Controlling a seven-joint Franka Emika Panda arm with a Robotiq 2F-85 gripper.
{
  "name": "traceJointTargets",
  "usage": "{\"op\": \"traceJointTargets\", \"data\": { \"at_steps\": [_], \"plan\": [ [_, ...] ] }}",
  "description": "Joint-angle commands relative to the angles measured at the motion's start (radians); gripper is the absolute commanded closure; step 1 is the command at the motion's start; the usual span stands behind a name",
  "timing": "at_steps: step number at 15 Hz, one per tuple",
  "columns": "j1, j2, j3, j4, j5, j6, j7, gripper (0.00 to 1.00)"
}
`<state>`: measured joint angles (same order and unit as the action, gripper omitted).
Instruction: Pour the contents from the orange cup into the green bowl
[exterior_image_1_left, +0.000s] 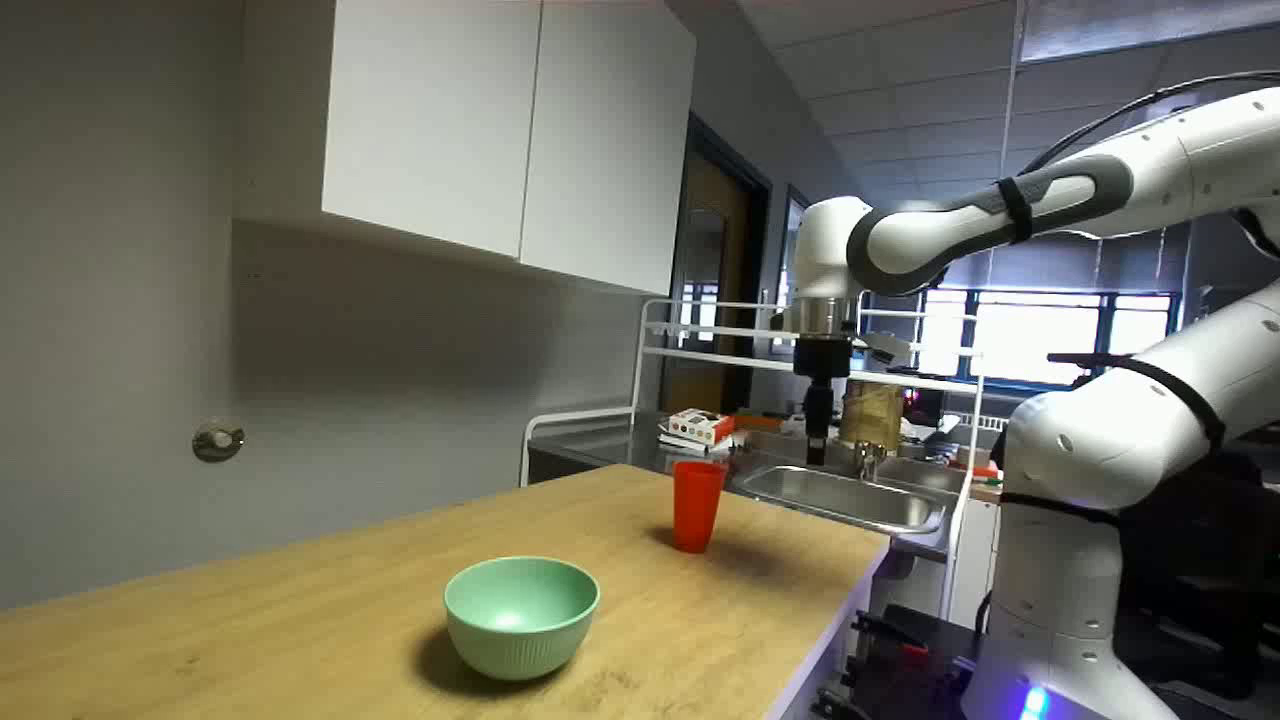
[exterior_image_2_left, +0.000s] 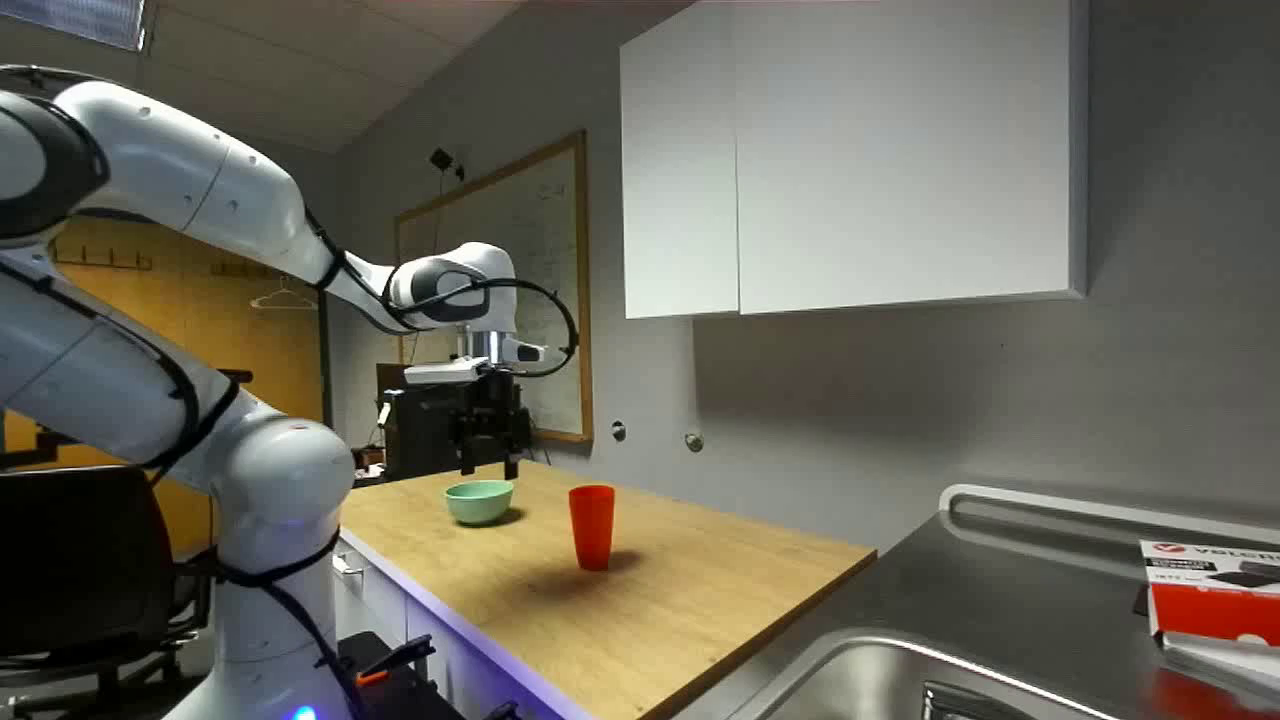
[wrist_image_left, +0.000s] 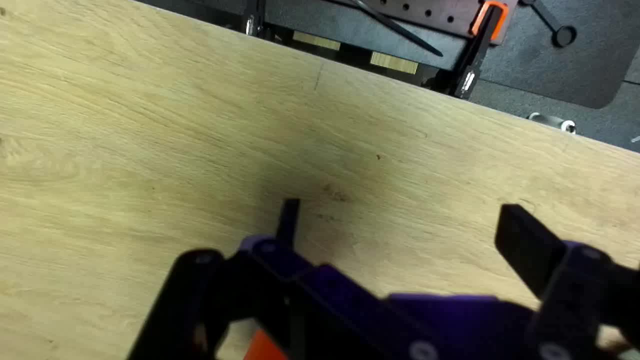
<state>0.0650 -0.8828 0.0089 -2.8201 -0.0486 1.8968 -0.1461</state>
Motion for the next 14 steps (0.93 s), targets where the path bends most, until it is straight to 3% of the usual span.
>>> {"op": "traceJointTargets", "data": {
  "at_steps": [1,14],
  "plan": [
    [0.005,0.002,-0.004,-0.003,-0.003,-0.005,0.004,0.0],
    [0.002,0.035,-0.003,0.001,-0.004,0.003,0.01,0.0]
  ]
}}
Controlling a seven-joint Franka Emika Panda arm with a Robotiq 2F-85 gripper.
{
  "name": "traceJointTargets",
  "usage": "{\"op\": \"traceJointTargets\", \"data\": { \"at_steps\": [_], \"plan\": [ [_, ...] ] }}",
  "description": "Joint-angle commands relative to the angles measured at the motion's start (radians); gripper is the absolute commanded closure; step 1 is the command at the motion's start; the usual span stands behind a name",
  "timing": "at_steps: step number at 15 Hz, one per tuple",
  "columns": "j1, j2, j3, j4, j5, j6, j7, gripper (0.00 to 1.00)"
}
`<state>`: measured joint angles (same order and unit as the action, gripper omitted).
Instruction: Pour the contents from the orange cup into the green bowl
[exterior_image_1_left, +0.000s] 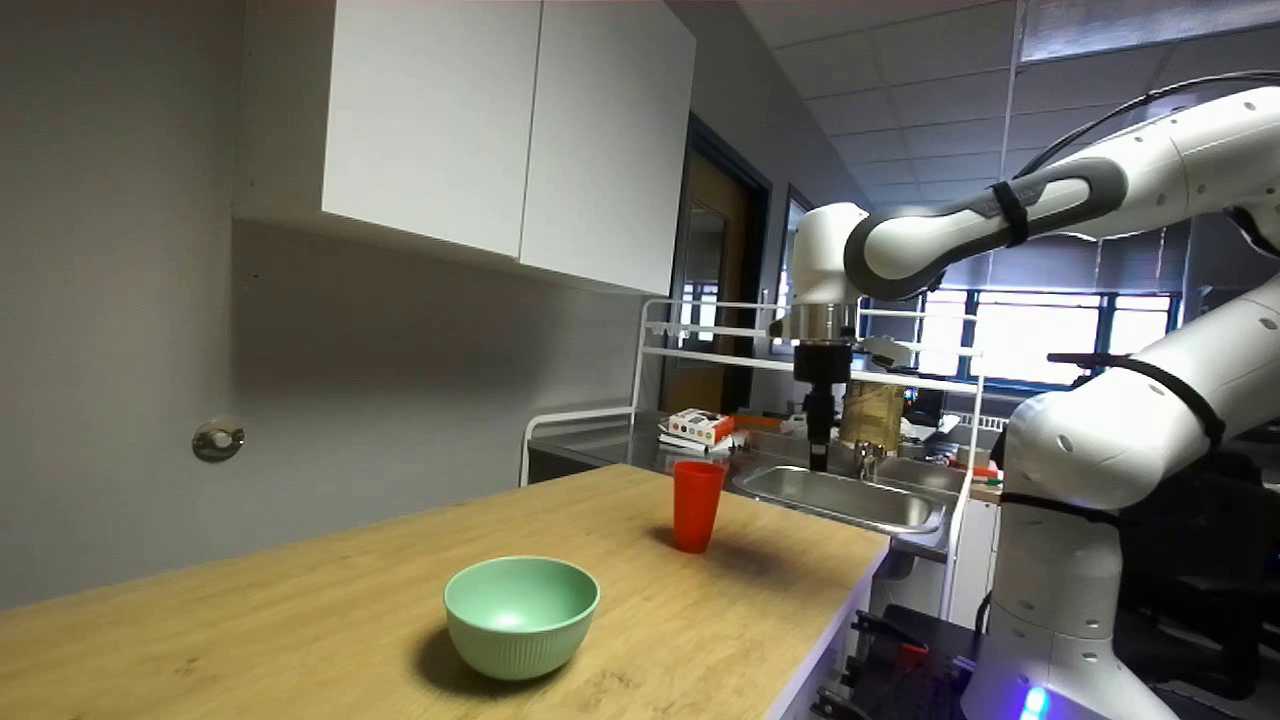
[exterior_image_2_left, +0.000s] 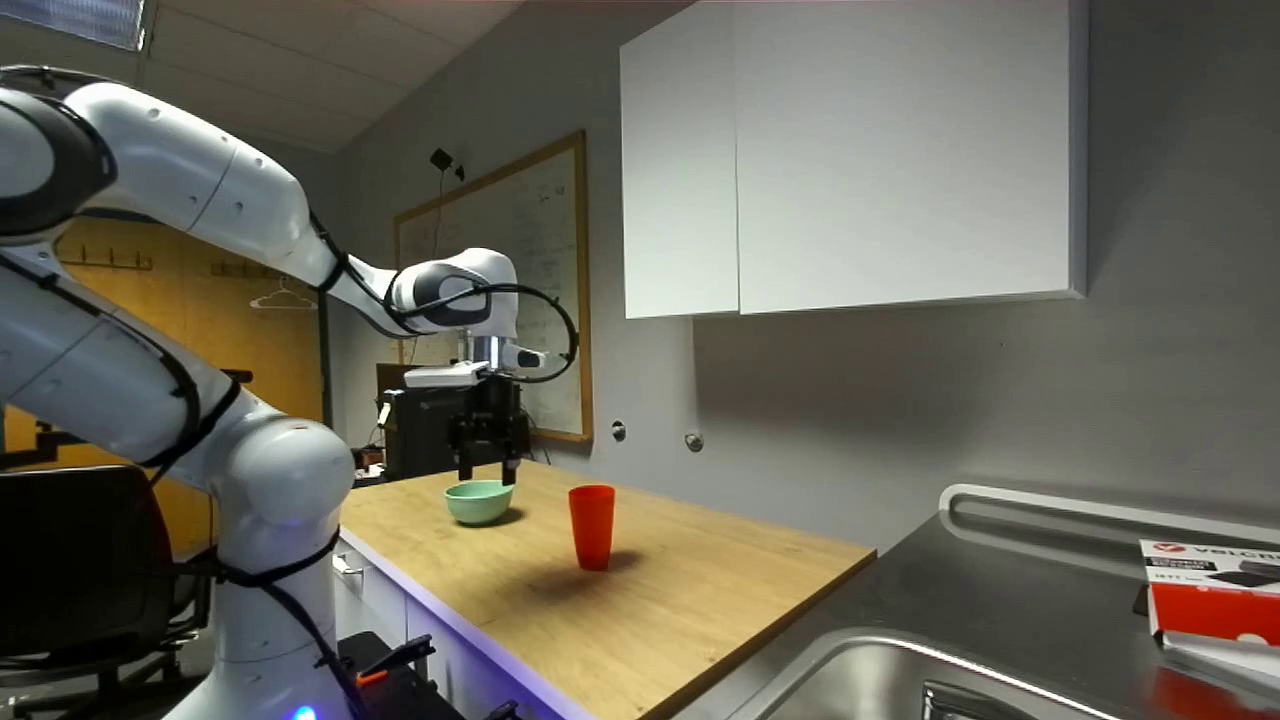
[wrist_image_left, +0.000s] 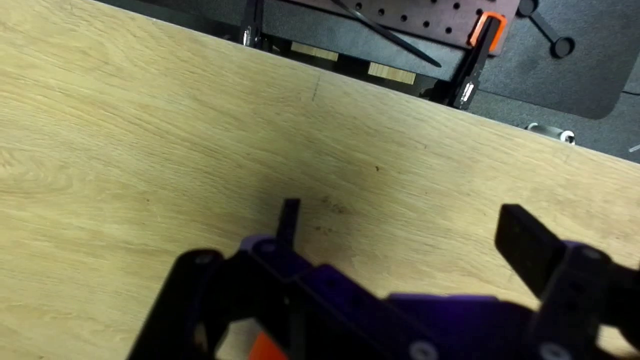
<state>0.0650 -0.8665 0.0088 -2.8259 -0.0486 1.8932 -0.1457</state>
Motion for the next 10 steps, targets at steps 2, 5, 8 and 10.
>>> {"op": "traceJointTargets", "data": {
  "at_steps": [2,5,8,10],
  "plan": [
    [-0.001,0.05,-0.001,0.022,-0.004,0.025,0.017,0.0],
    [-0.007,0.116,0.001,0.047,0.003,0.087,0.04,0.0],
    [-0.018,0.204,0.009,0.085,0.0,0.176,0.076,0.0],
    [-0.034,0.261,0.021,0.111,-0.017,0.245,0.113,0.0]
  ]
}}
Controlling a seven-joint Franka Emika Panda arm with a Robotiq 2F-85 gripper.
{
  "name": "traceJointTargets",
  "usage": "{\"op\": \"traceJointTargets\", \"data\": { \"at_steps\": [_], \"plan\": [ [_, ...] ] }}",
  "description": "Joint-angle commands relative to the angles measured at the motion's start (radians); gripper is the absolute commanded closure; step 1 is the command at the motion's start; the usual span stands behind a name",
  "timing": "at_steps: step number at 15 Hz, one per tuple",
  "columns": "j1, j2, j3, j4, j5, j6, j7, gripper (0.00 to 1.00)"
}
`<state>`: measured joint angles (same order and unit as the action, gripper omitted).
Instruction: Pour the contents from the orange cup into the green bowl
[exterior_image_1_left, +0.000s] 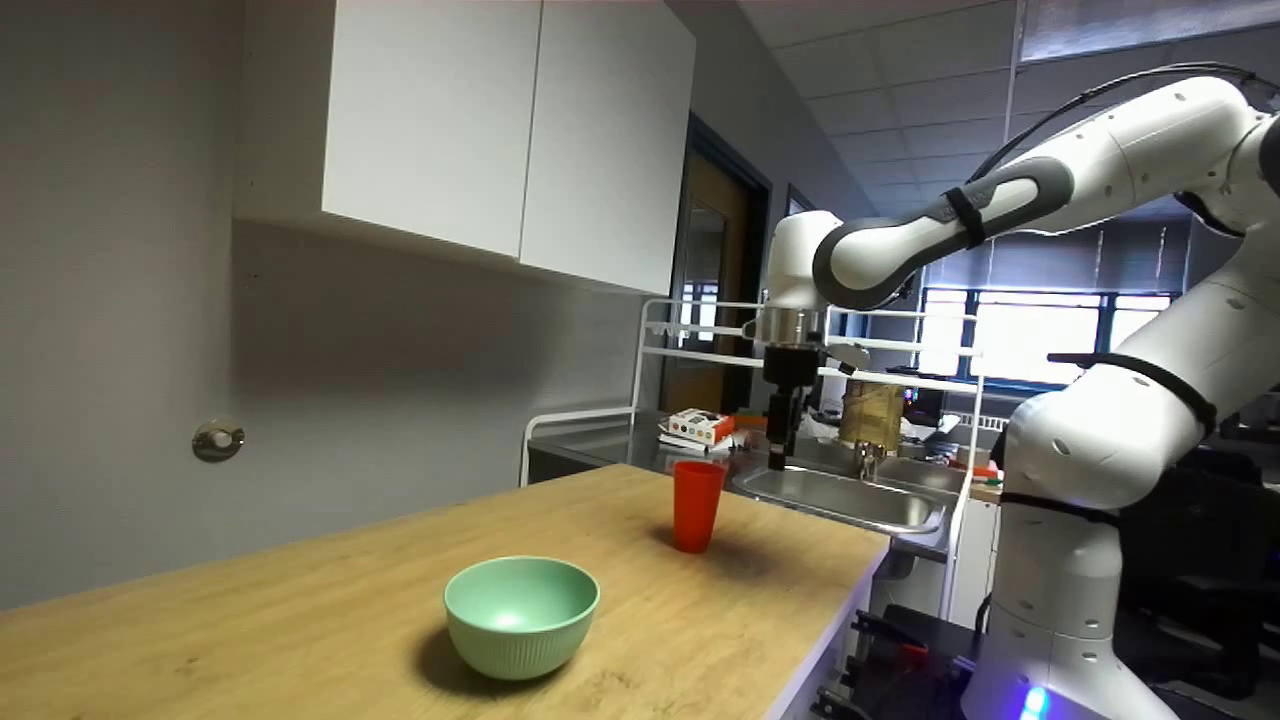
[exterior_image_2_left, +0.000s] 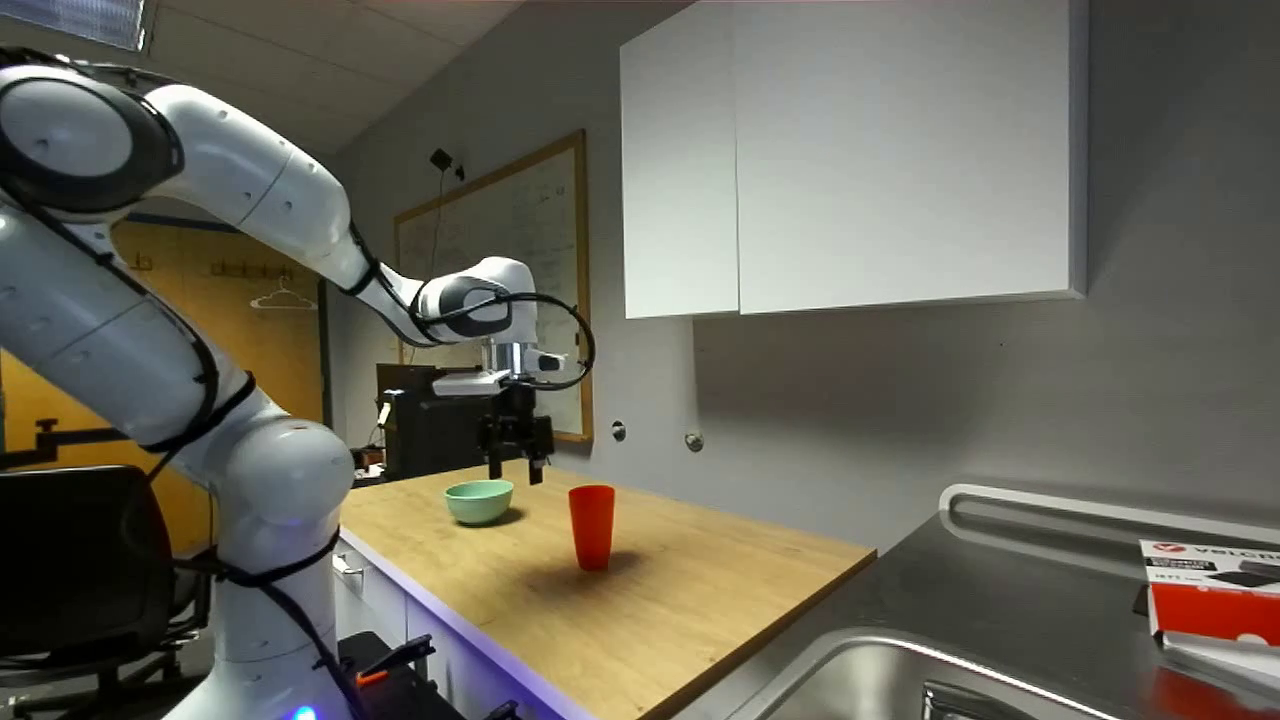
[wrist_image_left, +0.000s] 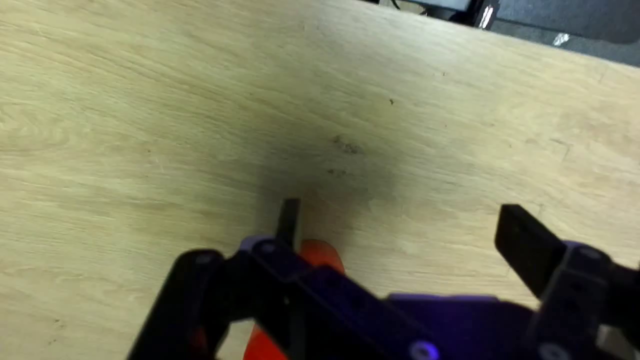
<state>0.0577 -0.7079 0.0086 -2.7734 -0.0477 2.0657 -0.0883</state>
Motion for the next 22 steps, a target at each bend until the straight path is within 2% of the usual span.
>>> {"op": "traceJointTargets", "data": {
  "at_steps": [1,6,13,14,16,18,22],
  "plan": [
    [-0.032,0.128,0.023,0.073,-0.022,0.095,0.069,0.0],
    [-0.094,0.285,0.011,0.156,-0.058,0.181,0.13,0.0],
    [-0.146,0.456,-0.024,0.257,-0.049,0.23,0.165,0.0],
    [-0.152,0.479,-0.029,0.268,-0.05,0.24,0.175,0.22],
    [-0.154,0.515,-0.04,0.285,-0.042,0.248,0.181,0.33],
    [-0.153,0.544,-0.048,0.299,-0.035,0.248,0.186,0.51],
    [-0.147,0.583,-0.054,0.32,-0.031,0.244,0.192,0.8]
  ]
}}
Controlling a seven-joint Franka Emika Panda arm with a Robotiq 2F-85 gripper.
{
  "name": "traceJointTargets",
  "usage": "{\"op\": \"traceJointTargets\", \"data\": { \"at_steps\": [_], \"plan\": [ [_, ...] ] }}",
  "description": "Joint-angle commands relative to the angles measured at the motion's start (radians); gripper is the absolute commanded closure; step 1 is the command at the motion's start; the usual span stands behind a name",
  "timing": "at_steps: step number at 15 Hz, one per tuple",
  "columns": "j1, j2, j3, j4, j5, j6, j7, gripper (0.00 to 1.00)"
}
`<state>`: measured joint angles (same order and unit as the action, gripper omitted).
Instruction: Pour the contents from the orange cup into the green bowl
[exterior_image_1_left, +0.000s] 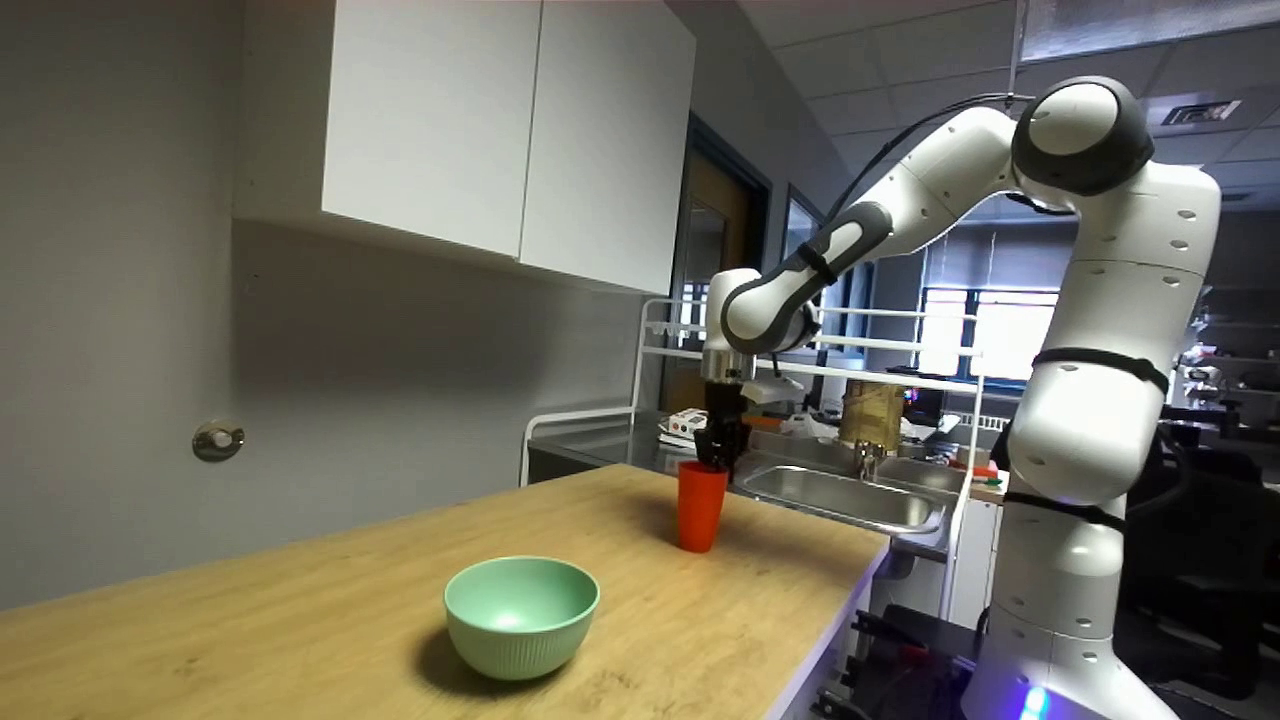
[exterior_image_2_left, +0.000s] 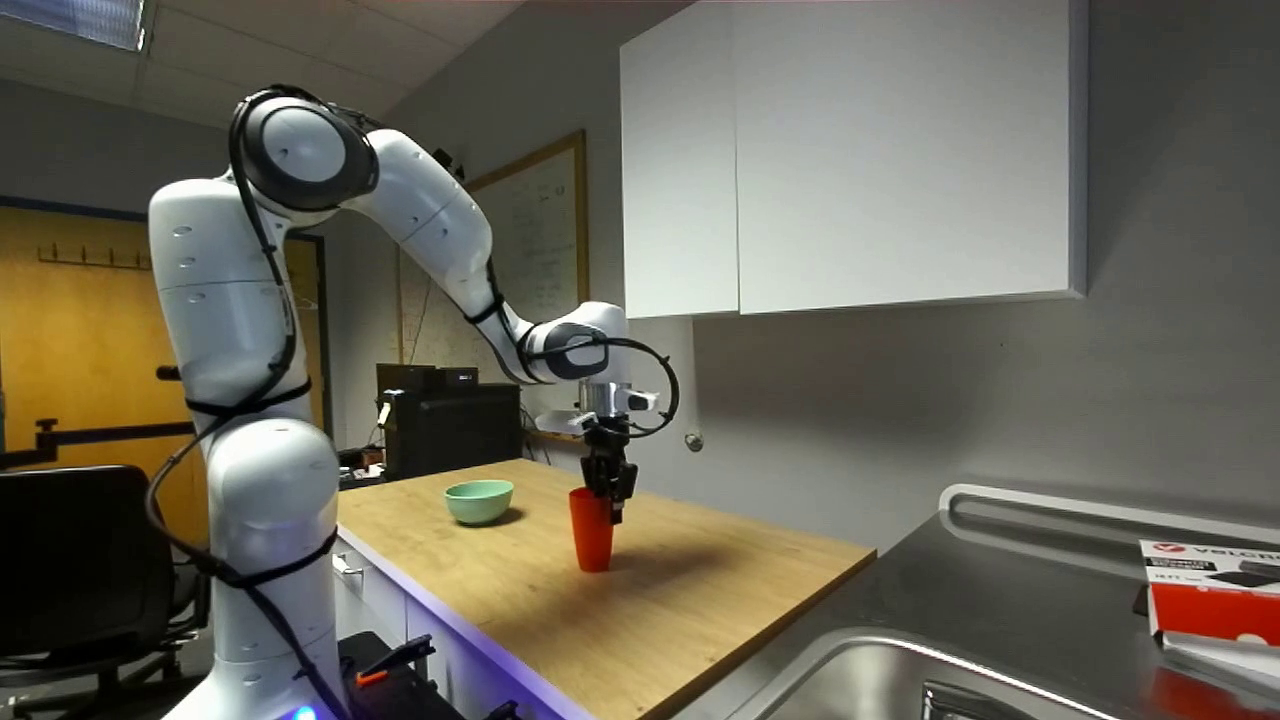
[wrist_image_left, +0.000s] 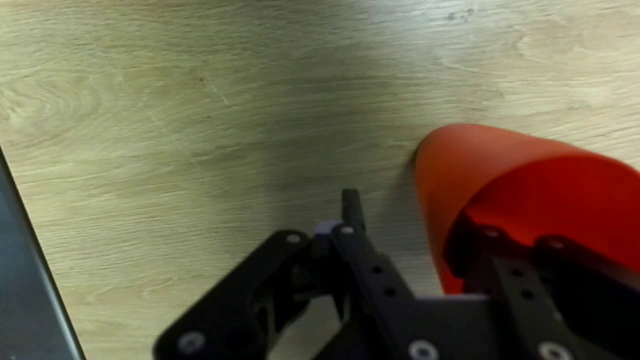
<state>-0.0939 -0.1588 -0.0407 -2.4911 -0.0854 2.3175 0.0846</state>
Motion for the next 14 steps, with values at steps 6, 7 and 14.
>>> {"op": "traceJointTargets", "data": {
  "at_steps": [6,7,14],
  "plan": [
    [0.027,0.02,0.023,0.056,-0.023,-0.033,0.083,0.98],
    [0.033,0.008,0.037,0.054,-0.048,-0.038,0.121,0.99],
    [0.109,-0.025,0.185,0.108,-0.246,-0.157,0.404,0.98]
  ]
}}
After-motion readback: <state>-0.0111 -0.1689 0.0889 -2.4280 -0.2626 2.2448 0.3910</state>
